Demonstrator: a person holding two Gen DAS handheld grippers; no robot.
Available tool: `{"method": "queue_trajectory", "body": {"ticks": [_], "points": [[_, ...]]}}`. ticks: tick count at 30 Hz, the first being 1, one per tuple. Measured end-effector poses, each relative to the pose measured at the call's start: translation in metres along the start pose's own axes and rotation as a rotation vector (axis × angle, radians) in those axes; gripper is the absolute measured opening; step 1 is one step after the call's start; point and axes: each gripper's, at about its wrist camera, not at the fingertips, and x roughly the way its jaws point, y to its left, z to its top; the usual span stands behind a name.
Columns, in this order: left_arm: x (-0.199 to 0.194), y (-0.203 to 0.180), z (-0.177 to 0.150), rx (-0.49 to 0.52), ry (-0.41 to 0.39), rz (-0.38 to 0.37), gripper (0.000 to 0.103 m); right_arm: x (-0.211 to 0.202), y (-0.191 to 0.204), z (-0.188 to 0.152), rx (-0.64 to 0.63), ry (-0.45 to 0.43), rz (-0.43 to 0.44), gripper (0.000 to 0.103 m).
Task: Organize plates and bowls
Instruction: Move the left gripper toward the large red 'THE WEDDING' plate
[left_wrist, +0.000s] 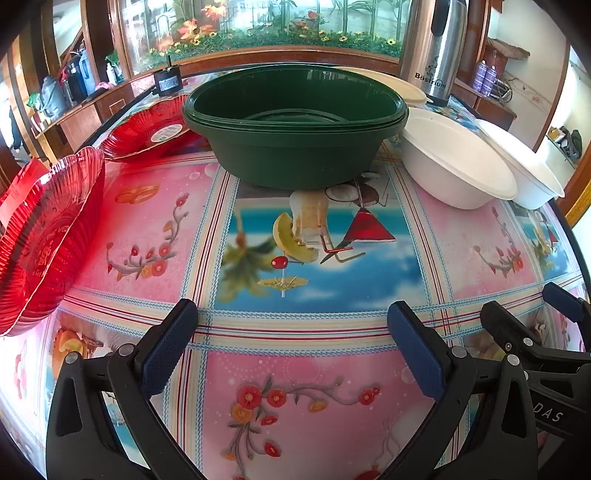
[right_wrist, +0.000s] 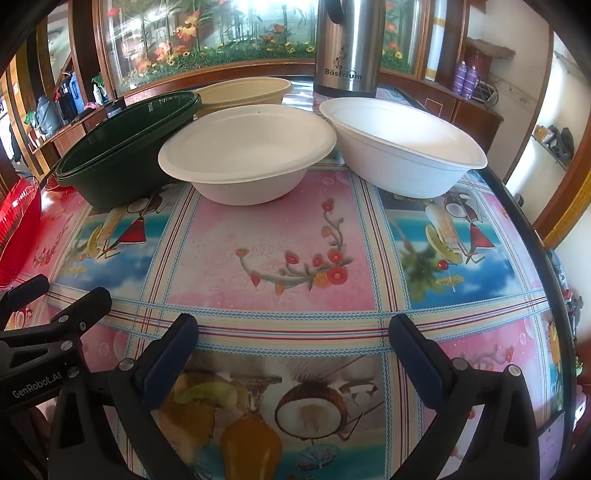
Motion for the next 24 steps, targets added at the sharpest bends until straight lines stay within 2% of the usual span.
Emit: {"method": "queue_trajectory", "body": {"ticks": [9, 18, 24], "points": [[0.000, 0.000, 0.000, 0.000, 0.001, -0.001, 0.103, 0.000, 0.000, 0.000, 0.002, 0.001, 0.000, 0.103], [0.004, 0.002, 0.008, 0.005, 0.049, -0.006, 0.103, 0.000, 0.001, 0.000, 0.002, 0.000, 0.003, 0.103], [-0.008, 0.012, 0.005, -0.023, 0.050, -0.017, 0.103, -0.004, 0.005, 0.000, -0.022, 0.039, 0.016, 0.103]]}}
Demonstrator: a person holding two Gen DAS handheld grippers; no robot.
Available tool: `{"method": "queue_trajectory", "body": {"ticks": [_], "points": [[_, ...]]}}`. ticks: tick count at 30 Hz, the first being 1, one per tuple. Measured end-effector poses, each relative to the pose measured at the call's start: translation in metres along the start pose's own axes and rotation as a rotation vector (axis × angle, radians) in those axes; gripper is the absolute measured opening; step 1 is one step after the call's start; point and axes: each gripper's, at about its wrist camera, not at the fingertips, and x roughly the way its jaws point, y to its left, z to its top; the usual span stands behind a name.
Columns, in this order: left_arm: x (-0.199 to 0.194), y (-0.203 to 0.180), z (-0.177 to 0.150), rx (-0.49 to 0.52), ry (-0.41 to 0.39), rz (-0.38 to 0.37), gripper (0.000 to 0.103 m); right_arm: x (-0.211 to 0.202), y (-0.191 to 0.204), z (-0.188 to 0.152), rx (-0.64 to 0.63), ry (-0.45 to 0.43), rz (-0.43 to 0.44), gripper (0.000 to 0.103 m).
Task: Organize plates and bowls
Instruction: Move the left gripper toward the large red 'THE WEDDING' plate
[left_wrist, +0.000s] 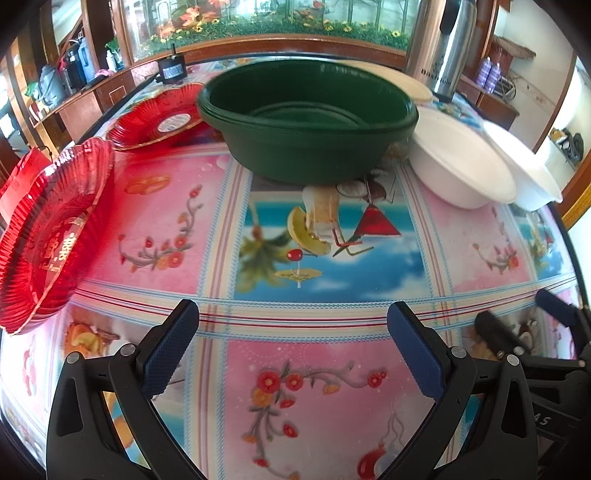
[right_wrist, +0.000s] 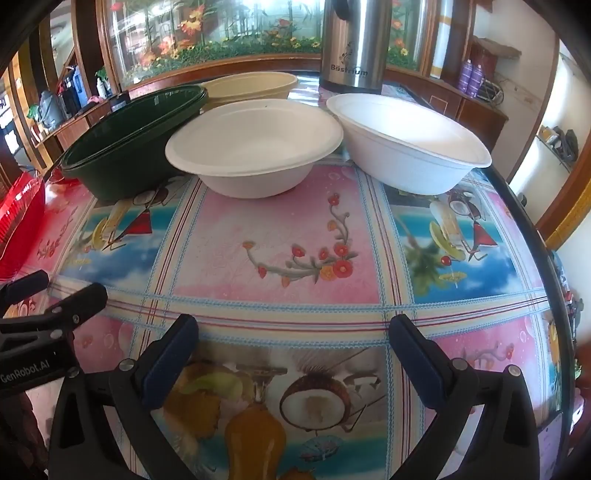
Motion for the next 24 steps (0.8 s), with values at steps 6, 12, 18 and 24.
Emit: {"method": "queue_trajectory", "body": {"ticks": [6, 12, 18, 24], "points": [[-0.025, 0.009, -0.003, -0.009, -0.012, -0.003, 0.103, -0.015, 0.010, 0.003, 0.001, 0.047, 0.051, 0.103], [-0.049, 0.038, 0.001, -0.061, -0.019, -0.002, 0.103, -0.035, 0.031, 0.016, -0.030, 0.067, 0.091, 0.103], [-0.072, 0.078, 0.010, -0.111, -0.042, 0.045, 0.103, -0.050, 0.059, 0.036, -0.057, 0.055, 0.137, 0.103], [-0.089, 0.123, 0.018, -0.166, -0.074, 0.092, 0.103, -0.062, 0.105, 0.058, -0.128, 0.018, 0.181, 0.103]]}}
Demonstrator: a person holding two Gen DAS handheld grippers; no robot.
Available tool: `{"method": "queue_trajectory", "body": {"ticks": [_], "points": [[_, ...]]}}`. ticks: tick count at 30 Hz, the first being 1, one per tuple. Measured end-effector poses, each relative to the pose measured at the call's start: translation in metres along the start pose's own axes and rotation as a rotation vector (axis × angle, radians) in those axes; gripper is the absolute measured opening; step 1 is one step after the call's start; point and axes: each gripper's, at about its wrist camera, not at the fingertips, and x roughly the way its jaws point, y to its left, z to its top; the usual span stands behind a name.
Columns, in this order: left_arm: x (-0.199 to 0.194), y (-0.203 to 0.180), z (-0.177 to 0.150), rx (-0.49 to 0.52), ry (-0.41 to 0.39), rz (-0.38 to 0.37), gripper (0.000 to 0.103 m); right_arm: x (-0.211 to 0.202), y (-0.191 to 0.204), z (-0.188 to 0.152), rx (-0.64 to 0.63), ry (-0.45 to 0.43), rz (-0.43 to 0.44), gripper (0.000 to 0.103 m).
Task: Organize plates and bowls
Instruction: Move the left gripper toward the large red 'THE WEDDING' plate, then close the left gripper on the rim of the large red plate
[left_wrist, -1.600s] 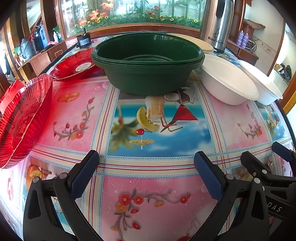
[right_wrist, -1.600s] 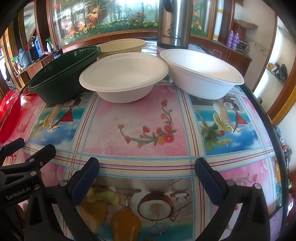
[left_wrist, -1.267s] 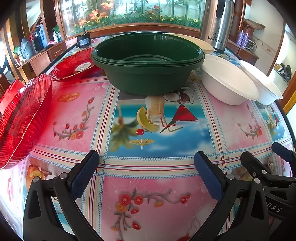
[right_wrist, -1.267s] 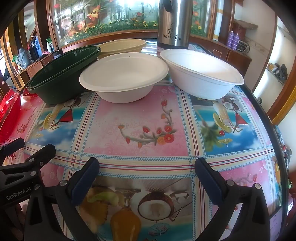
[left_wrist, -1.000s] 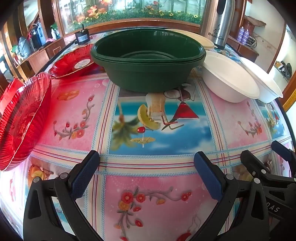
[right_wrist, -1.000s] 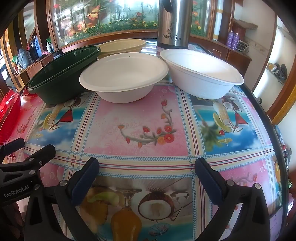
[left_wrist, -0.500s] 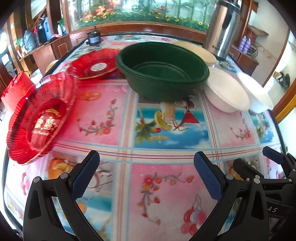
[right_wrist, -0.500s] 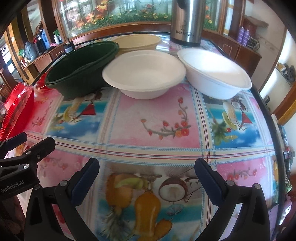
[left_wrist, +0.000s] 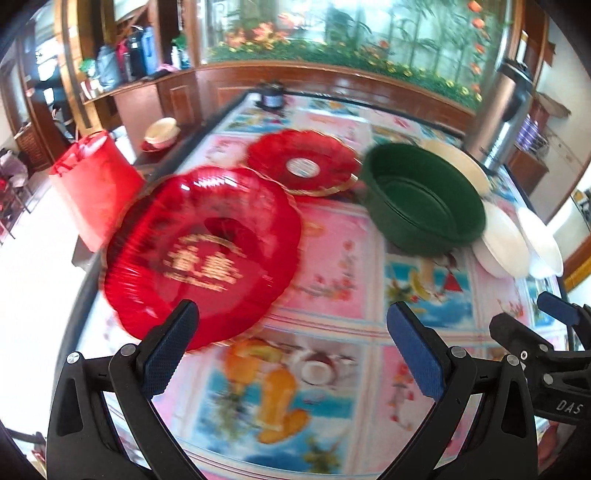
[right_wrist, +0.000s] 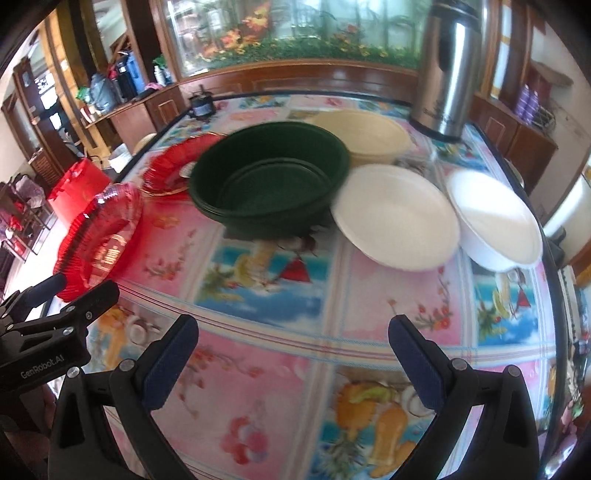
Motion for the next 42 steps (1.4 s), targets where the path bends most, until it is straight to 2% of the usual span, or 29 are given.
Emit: {"method": "queue_trajectory", "body": {"ticks": [5, 15, 23, 30, 35, 42], "points": [[-0.005, 0.034, 0.011, -0.044, -0.021, 0.037, 0.103, 0.003, 0.031, 0.015, -0.054, -0.006, 0.034, 0.103], [0.002, 0.091, 0.021, -0.115, -0.010, 0.087, 0.103, 0.012, 0.085, 0.031, -0.146, 0.006, 0.094, 0.103], [0.024, 0.122, 0.031, -0.124, 0.026, 0.117, 0.103, 0.044, 0.126, 0.050, -0.214, 0.050, 0.101, 0.102], [0.048, 0.146, 0.037, -0.154, 0.093, 0.086, 0.103, 0.069, 0.142, 0.062, -0.202, 0.084, 0.095, 0.102], [0.053, 0.150, 0.043, -0.157, 0.076, 0.050, 0.103, 0.079, 0.145, 0.068, -0.178, 0.110, 0.093, 0.102], [0.064, 0.151, 0.048, -0.129, 0.099, 0.066, 0.103, 0.090, 0.147, 0.074, -0.146, 0.135, 0.106, 0.099]]}}
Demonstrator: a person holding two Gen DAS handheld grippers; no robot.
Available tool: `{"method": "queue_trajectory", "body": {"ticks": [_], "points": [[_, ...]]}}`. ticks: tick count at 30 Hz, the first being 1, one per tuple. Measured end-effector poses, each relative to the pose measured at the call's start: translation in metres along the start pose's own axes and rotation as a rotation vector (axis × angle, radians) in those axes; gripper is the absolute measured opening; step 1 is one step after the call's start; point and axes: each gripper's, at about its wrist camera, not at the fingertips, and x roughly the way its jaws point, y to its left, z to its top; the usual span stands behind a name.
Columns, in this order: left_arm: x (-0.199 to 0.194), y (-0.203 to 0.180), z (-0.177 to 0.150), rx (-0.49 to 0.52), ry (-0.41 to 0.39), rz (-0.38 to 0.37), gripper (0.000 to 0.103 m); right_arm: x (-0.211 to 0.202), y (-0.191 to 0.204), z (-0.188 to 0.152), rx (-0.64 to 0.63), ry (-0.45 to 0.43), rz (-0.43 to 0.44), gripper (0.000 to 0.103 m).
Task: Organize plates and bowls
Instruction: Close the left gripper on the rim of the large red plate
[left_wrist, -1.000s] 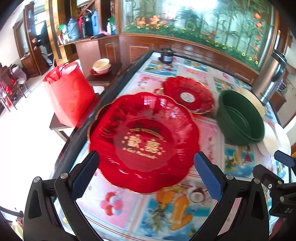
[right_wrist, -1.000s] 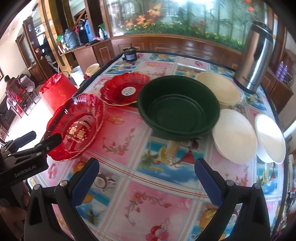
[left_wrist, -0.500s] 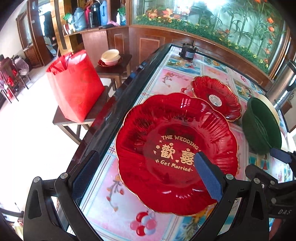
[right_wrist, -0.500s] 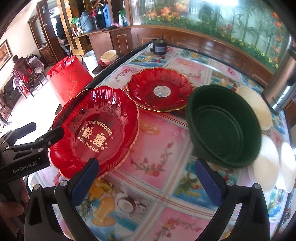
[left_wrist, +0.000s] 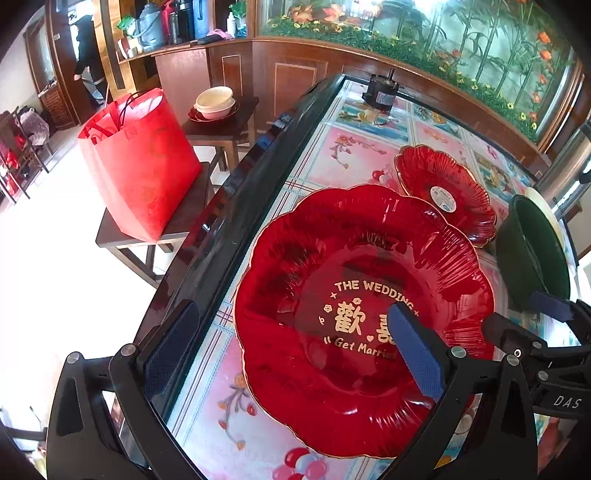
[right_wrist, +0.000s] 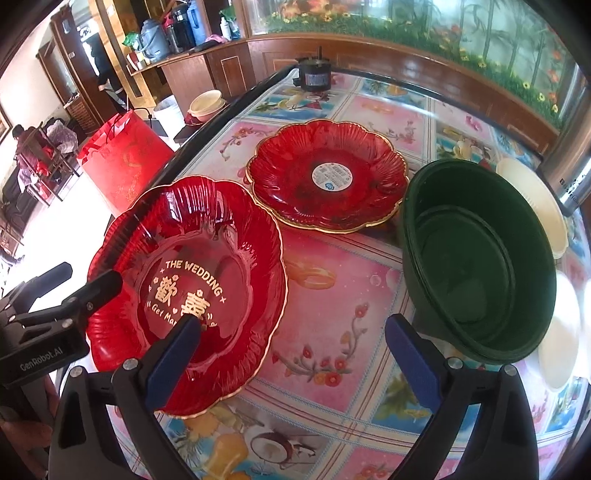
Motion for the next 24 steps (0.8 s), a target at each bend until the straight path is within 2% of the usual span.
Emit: {"method": "queue_trajectory", "body": {"ticks": [24], "points": [[-0.0058, -0.0089, 0.0077, 0.022, -0.014, -0.007, 0.103, -0.0072, -0.0002, 0.0028, 0.028, -0.029, 0.000, 0.099]]}}
